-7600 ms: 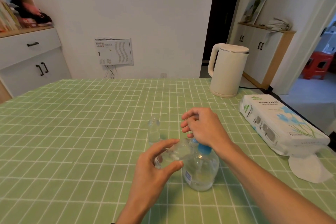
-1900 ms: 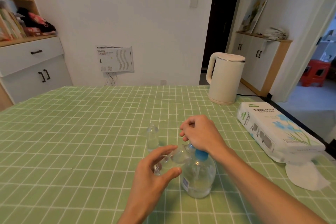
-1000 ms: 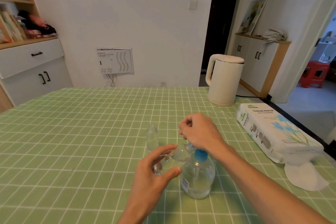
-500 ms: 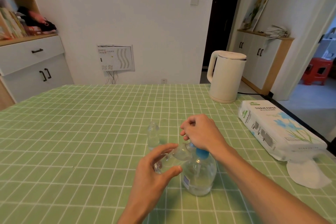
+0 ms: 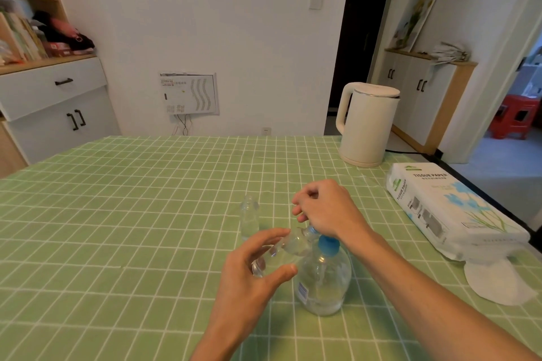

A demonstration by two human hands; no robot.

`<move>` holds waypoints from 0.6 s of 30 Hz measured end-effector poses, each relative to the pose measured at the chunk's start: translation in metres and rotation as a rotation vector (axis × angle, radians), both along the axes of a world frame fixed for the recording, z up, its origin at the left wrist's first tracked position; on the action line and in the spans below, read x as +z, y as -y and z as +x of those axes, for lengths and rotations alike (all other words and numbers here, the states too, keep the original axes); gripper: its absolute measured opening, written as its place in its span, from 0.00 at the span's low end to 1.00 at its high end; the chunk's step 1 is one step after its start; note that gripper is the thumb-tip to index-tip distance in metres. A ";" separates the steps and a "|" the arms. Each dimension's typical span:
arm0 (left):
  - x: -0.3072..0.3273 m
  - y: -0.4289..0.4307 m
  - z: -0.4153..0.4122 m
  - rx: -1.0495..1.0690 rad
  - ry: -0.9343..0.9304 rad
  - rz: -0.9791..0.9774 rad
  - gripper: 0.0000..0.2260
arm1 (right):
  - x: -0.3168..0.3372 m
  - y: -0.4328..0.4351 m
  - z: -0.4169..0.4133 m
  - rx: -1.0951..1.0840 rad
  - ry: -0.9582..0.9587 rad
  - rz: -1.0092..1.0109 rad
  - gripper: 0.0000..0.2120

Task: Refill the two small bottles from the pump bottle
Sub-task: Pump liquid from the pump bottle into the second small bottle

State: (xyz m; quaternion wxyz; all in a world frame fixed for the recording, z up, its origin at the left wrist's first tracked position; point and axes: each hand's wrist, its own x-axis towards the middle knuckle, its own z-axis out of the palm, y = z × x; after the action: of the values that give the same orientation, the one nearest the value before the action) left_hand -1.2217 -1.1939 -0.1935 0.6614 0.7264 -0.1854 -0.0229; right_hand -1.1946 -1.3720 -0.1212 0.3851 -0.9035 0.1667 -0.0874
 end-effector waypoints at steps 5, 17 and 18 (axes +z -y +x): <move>-0.002 0.002 0.000 -0.002 -0.007 0.007 0.25 | -0.004 -0.001 -0.001 -0.006 -0.021 0.017 0.13; 0.003 0.000 0.001 -0.005 0.014 -0.003 0.27 | 0.003 0.002 0.000 0.057 0.041 0.076 0.05; 0.003 0.000 0.002 -0.004 0.018 -0.004 0.27 | 0.003 0.003 0.000 0.055 0.050 0.111 0.05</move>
State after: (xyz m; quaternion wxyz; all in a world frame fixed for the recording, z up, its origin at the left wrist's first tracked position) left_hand -1.2201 -1.1938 -0.1902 0.6612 0.7249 -0.1926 -0.0172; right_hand -1.1943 -1.3747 -0.1184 0.4410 -0.8825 0.1367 -0.0900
